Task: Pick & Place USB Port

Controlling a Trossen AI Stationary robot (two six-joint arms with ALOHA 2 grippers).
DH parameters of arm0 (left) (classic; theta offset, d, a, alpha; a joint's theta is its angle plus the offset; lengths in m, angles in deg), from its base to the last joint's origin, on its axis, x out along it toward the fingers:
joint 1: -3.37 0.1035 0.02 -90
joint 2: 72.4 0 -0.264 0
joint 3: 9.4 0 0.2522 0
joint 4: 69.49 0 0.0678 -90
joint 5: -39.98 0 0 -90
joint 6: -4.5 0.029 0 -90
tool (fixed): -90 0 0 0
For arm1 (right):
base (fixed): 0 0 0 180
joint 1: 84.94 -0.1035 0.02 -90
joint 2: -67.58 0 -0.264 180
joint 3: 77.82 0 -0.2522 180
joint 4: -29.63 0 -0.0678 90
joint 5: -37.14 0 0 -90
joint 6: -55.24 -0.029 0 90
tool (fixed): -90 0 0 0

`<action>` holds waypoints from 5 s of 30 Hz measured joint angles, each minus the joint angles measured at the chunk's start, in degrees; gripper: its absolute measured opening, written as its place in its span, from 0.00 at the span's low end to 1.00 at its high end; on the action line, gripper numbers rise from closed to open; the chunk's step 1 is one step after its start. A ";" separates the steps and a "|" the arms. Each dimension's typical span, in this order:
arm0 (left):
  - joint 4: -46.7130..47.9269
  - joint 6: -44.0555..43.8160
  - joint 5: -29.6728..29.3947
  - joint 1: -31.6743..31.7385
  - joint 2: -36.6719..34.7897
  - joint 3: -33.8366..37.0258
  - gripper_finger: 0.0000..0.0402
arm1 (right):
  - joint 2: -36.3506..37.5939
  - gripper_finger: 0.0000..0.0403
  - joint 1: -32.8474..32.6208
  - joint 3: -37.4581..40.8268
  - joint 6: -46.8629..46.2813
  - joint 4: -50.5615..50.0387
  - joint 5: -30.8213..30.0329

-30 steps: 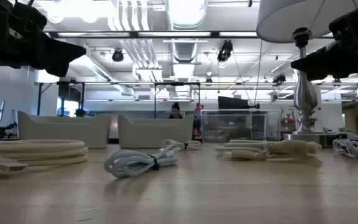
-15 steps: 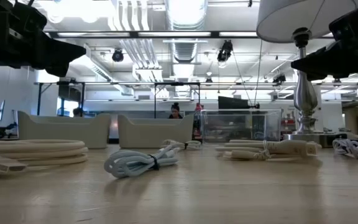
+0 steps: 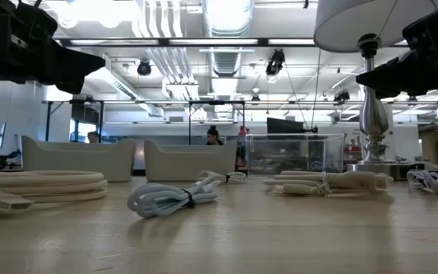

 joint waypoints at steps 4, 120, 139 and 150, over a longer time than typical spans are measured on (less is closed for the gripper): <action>0.00 0.01 -0.02 0.00 0.00 0.00 0.10 | -0.02 0.07 0.00 -0.01 0.00 0.00 0.01; -0.63 -2.29 0.02 0.00 0.02 0.00 0.10 | -0.06 0.07 0.05 -0.01 5.14 9.39 -3.44; -11.01 -5.13 -0.50 -0.04 4.52 -5.22 0.17 | -0.63 0.07 0.00 -0.05 7.32 31.95 -7.20; -10.62 -5.17 -0.91 -0.04 16.60 -12.89 0.37 | -11.09 0.23 0.00 -9.36 2.69 21.28 -7.05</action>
